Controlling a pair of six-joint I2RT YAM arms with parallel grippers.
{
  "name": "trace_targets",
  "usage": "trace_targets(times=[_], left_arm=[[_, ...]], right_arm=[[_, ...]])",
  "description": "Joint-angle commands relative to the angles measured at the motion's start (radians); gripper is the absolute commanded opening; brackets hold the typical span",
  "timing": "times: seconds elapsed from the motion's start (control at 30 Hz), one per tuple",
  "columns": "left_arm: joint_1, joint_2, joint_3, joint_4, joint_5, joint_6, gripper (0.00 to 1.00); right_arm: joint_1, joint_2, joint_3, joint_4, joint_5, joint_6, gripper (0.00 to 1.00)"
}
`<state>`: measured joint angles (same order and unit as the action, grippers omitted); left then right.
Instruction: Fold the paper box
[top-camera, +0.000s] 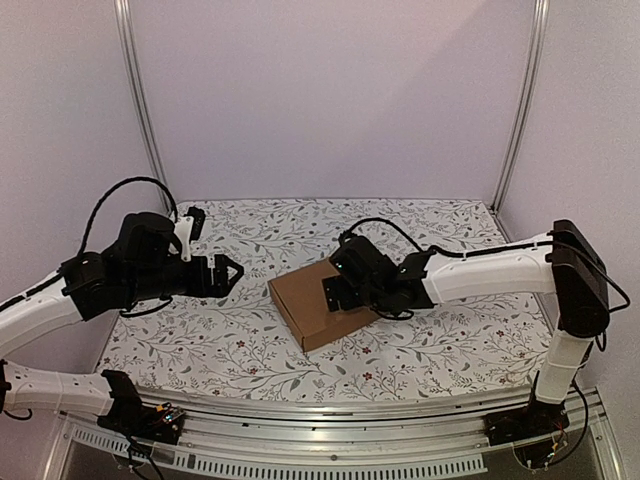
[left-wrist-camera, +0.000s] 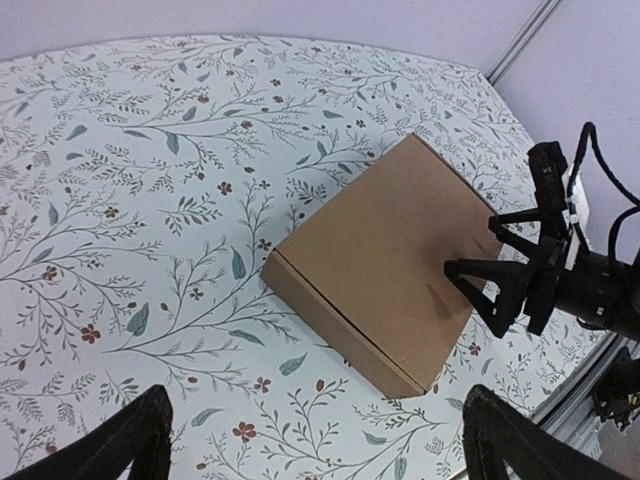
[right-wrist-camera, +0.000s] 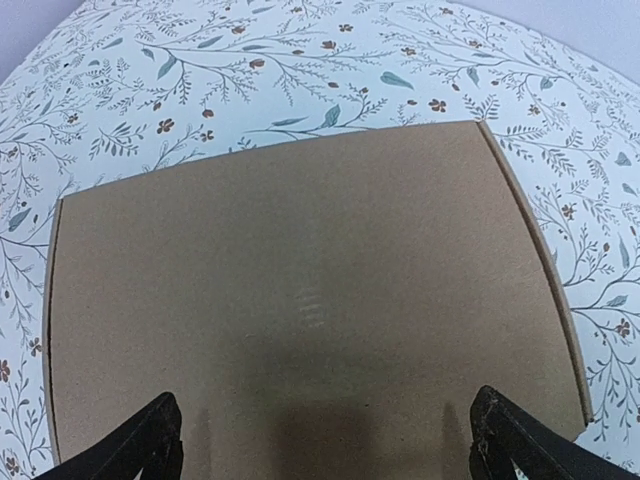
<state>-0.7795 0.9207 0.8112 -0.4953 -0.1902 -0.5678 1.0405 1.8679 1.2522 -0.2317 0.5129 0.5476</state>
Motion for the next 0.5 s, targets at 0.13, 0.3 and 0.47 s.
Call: trace_targets(times=[0.13, 0.3, 0.47], left_arm=[[0.017, -0.001, 0.070, -0.027, -0.058, 0.100, 1.00], [0.017, 0.019, 0.119, -0.037, -0.093, 0.147, 1.00], [0.017, 0.039, 0.167, -0.053, -0.114, 0.172, 1.00]], right_arm=[[-0.003, -0.212, 0.026, -0.199, 0.291, -0.116, 0.99], [-0.003, -0.327, 0.012, -0.277, 0.502, -0.170, 0.99], [-0.002, -0.442, -0.059, -0.298, 0.689, -0.181, 0.99]])
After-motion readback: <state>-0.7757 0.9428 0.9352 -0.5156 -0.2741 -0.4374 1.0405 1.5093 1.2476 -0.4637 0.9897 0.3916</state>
